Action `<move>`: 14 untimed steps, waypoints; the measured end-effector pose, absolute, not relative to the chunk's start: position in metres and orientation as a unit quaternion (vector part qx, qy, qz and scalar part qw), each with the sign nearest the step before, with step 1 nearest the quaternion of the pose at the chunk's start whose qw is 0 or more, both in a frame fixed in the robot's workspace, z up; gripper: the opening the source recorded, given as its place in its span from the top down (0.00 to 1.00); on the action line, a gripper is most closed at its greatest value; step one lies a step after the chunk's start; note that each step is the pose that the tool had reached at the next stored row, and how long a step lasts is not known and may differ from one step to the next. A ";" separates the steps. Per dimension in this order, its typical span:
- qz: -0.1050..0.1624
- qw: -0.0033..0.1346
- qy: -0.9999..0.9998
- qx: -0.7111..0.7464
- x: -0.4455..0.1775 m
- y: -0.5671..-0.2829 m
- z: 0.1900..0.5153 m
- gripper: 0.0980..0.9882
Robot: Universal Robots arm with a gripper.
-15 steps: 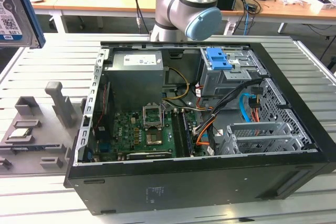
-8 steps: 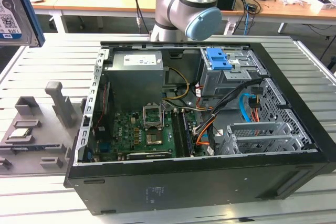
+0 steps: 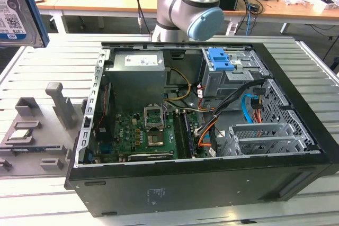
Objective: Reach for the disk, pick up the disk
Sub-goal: 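Pick up the disk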
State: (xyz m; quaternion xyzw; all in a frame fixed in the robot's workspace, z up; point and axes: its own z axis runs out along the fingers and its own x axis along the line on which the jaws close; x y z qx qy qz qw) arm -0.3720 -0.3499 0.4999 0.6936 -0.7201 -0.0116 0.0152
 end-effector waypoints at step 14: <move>-0.012 0.015 -0.720 0.694 -0.334 -0.349 0.500 0.70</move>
